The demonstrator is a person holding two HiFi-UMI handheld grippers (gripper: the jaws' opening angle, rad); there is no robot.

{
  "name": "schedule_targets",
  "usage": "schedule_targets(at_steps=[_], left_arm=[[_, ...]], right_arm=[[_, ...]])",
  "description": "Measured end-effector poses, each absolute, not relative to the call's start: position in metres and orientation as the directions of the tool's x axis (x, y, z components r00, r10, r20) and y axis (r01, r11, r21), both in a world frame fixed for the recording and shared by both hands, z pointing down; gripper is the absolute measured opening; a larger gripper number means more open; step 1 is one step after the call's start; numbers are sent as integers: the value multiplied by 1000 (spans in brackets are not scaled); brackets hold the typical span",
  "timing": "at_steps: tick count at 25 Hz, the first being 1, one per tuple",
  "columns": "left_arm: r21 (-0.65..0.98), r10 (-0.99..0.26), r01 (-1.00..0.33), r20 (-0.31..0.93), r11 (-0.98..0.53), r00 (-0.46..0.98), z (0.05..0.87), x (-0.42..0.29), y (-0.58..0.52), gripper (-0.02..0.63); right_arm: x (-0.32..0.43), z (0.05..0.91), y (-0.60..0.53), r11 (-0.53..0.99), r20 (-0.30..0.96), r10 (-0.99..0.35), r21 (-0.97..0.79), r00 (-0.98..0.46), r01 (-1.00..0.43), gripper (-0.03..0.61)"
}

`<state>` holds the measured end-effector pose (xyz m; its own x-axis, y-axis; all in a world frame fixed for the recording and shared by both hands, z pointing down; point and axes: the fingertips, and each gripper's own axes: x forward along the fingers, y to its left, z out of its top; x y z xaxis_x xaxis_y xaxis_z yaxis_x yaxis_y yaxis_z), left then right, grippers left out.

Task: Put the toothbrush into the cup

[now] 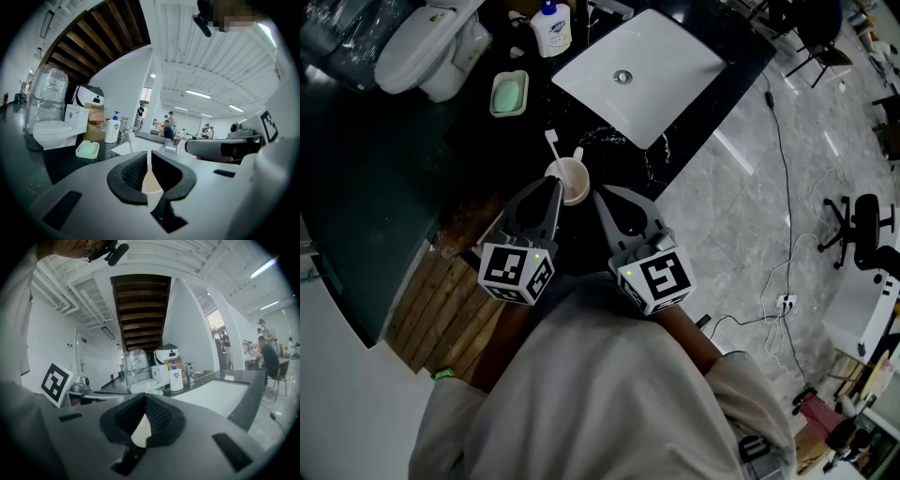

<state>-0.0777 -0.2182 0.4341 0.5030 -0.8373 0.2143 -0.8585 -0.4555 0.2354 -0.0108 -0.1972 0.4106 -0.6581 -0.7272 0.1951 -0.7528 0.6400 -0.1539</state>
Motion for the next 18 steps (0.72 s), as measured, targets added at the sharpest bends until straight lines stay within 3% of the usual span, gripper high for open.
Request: schedule_targets(at_steps=[5, 18], left_arm=[[221, -824, -843, 198, -490, 531, 427, -71, -210, 11], [229, -804, -812, 150, -537, 575, 414, -58, -196, 11]], right_arm=[[-11, 410, -194, 645, 190, -723, -161, -664, -747, 6], [-16, 399, -189, 677, 170, -703, -137, -691, -723, 6]])
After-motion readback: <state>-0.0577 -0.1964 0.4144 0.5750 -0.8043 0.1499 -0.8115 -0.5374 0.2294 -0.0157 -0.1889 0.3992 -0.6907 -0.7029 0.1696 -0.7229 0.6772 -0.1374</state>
